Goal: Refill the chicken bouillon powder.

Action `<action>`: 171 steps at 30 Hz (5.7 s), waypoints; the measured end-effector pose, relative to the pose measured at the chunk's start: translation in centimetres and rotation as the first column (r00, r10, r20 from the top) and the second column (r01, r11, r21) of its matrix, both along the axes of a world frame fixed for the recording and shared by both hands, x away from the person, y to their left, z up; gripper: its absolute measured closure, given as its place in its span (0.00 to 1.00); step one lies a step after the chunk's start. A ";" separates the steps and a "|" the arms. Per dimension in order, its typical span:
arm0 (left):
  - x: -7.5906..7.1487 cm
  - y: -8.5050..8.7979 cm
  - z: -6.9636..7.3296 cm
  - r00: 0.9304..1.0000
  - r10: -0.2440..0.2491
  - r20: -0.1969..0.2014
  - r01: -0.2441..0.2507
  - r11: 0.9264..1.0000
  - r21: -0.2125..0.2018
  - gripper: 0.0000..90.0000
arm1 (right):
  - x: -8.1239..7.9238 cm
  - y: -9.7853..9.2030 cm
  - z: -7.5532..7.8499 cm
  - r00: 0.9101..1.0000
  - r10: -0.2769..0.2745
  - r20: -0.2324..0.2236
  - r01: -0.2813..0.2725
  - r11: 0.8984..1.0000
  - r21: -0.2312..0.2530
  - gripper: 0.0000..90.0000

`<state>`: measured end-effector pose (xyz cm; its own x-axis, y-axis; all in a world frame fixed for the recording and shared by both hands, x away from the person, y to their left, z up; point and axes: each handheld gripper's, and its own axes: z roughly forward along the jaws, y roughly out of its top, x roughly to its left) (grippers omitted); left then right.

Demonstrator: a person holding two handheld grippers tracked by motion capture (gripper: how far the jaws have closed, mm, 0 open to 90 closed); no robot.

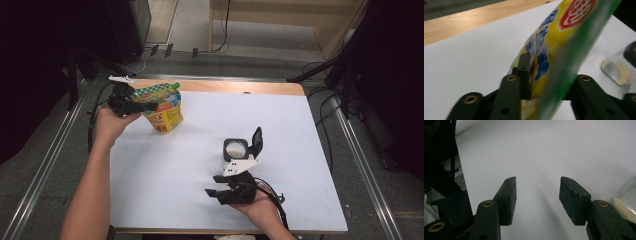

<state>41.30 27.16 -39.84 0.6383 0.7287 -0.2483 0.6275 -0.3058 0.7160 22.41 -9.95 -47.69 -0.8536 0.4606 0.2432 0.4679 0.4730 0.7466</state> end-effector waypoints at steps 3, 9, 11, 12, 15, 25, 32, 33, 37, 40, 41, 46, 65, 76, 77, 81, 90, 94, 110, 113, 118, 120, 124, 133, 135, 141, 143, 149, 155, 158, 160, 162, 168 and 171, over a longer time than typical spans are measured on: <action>-0.2 -0.3 0.2 1.000 -0.001 0.000 0.001 1.000 0.007 0.82 | 0.3 0.7 0.2 1.000 0.006 0.003 -0.006 1.000 -0.001 0.54; -0.8 -1.0 0.2 0.999 -0.030 0.017 0.030 1.000 0.011 0.97 | 1.1 2.3 0.9 1.000 0.014 0.001 -0.014 0.999 0.034 0.54; -0.8 -1.0 0.3 1.000 -0.025 0.010 0.025 1.000 0.011 0.98 | 1.3 2.8 0.8 1.000 0.014 0.001 -0.014 0.999 0.043 0.54; -0.8 -1.1 0.3 1.000 -0.024 0.007 0.024 1.000 0.008 0.99 | 1.3 3.0 0.7 1.000 0.014 0.002 -0.014 0.999 0.045 0.54; -1.1 -1.3 0.8 1.000 -0.011 0.014 0.011 1.000 -0.009 1.00 | 1.2 3.4 0.1 1.000 0.018 -0.013 -0.018 0.999 0.034 0.54; -2.3 -2.2 3.1 0.999 -0.038 0.027 0.039 0.998 -0.044 1.00 | 1.0 3.0 -0.8 1.000 0.012 -0.009 -0.012 1.000 0.024 0.55; -3.6 -2.8 4.6 0.998 -0.055 0.015 0.056 0.995 -0.081 1.00 | 1.0 3.1 -1.3 1.000 0.011 -0.007 -0.011 1.000 0.021 0.55; -3.8 -2.9 4.7 0.998 -0.056 0.017 0.057 0.995 -0.084 1.00 | 1.0 3.1 -1.3 1.000 0.009 -0.008 -0.009 1.000 0.022 0.55; -4.3 -3.2 5.0 0.998 -0.067 0.020 0.069 0.994 -0.089 1.00 | 1.2 3.2 -1.6 1.000 0.010 0.003 -0.010 1.000 0.028 0.55; -5.1 -3.9 5.4 0.996 -0.085 0.014 0.085 0.993 -0.075 1.00 | 1.3 3.4 -1.6 1.000 0.011 -0.004 -0.011 0.999 0.030 0.55; -5.4 -4.2 5.5 0.996 -0.088 0.010 0.089 0.993 -0.075 1.00 | 1.3 3.5 -1.7 1.000 0.010 -0.001 -0.010 1.000 0.029 0.55; -6.1 -5.1 5.5 0.993 -0.120 -0.006 0.119 0.990 -0.073 1.00 | 1.6 3.9 -2.1 1.000 -0.017 -0.023 0.017 1.000 0.018 0.53; -9.5 -8.8 6.5 0.971 -0.235 -0.044 0.230 0.969 -0.086 1.00 | 3.0 4.6 -2.8 0.993 -0.103 -0.048 0.103 0.995 -0.003 0.60; -11.1 -10.4 7.4 0.954 -0.291 -0.073 0.281 0.952 -0.120 1.00 | 3.3 4.5 -2.9 0.989 -0.143 -0.029 0.143 0.990 0.003 0.62; -11.3 -10.5 7.5 0.952 -0.297 -0.074 0.287 0.950 -0.120 1.00 | 3.3 4.5 -2.9 0.989 -0.148 -0.022 0.148 0.989 0.002 0.62; -11.5 -10.8 7.1 0.946 -0.311 -0.092 0.297 0.944 -0.140 1.00 | 3.4 4.2 -3.2 0.985 -0.170 -0.009 0.170 0.985 0.016 0.63; -12.0 -11.5 7.3 0.933 -0.345 -0.107 0.326 0.932 -0.159 1.00 | 3.5 3.8 -4.2 0.979 -0.204 -0.016 0.204 0.978 0.046 0.64; -11.9 -11.0 7.2 0.923 -0.359 -0.136 0.323 0.917 -0.233 1.00 | 3.4 3.5 -4.4 0.972 -0.234 -0.006 0.234 0.970 0.072 0.64; -11.3 -11.0 6.2 0.947 -0.286 -0.144 0.257 0.948 -0.188 1.00 | 2.0 4.0 -3.7 0.975 -0.185 0.121 0.175 0.981 0.087 0.68; -11.2 -11.0 6.1 0.954 -0.268 -0.138 0.242 0.954 -0.179 0.99 | 1.7 4.2 -3.4 0.977 -0.160 0.144 0.151 0.986 0.076 0.68; -11.1 -11.1 5.9 0.956 -0.261 -0.132 0.237 0.955 -0.178 0.97 | 1.2 4.5 -3.1 0.977 -0.128 0.173 0.117 0.991 0.070 0.68; -11.1 -11.3 5.8 0.957 -0.257 -0.133 0.235 0.958 -0.161 0.96 | 1.0 4.6 -2.9 0.976 -0.119 0.185 0.107 0.992 0.071 0.69; -11.0 -11.9 5.3 0.953 -0.265 -0.146 0.244 0.959 -0.148 0.92 | 0.9 4.4 -2.5 0.980 -0.108 0.169 0.093 0.991 0.094 0.69; -10.8 -12.7 4.5 0.950 -0.273 -0.152 0.255 0.959 -0.126 0.88 | 0.4 4.6 -2.0 0.981 -0.086 0.175 0.069 0.992 0.102 0.67; -10.8 -12.9 4.3 0.950 -0.273 -0.154 0.258 0.959 -0.116 0.87 | 0.3 4.6 -1.9 0.981 -0.080 0.174 0.063 0.993 0.101 0.67; -10.9 -13.6 4.2 0.949 -0.277 -0.149 0.266 0.960 -0.088 0.82 | 0.0 4.6 -1.4 0.985 -0.076 0.153 0.057 0.991 0.124 0.66; -11.0 -13.8 4.1 0.949 -0.280 -0.148 0.271 0.960 -0.074 0.81 | 0.0 4.6 -1.2 0.987 -0.073 0.142 0.054 0.990 0.133 0.65; -11.2 -14.5 3.8 0.950 -0.277 -0.146 0.277 0.961 -0.022 0.77 | -0.3 4.8 -0.7 0.992 -0.060 0.110 0.044 0.988 0.150 0.64; -11.2 -14.8 3.6 0.950 -0.272 -0.153 0.273 0.962 -0.012 0.75 | -0.5 4.8 -0.4 0.993 -0.052 0.102 0.036 0.988 0.149 0.63; -11.2 -15.2 3.3 0.950 -0.269 -0.161 0.274 0.962 0.007 0.75 | -0.7 5.0 -0.2 0.996 -0.040 0.081 0.026 0.986 0.162 0.63; -11.2 -15.3 3.3 0.949 -0.268 -0.164 0.275 0.961 0.021 0.74 | -0.8 5.0 -0.1 0.997 -0.029 0.075 0.017 0.986 0.163 0.64; -11.3 -15.5 3.2 0.949 -0.265 -0.173 0.272 0.962 0.023 0.74 | -0.9 5.2 0.0 0.997 -0.019 0.078 0.007 0.987 0.158 0.64; -11.2 -15.8 3.1 0.946 -0.264 -0.191 0.274 0.961 0.029 0.74 | -1.2 5.3 0.3 0.997 -0.004 0.078 -0.008 0.988 0.155 0.63; -11.3 -15.9 3.0 0.946 -0.260 -0.195 0.270 0.962 0.029 0.75 | -1.4 5.4 0.5 0.997 0.004 0.082 -0.016 0.989 0.146 0.63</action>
<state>30.03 11.22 -36.82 0.7562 0.5552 -0.3464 0.6395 -0.5148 0.5710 20.99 -4.56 -47.18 -0.8775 0.4166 0.2375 0.3990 0.3596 0.8435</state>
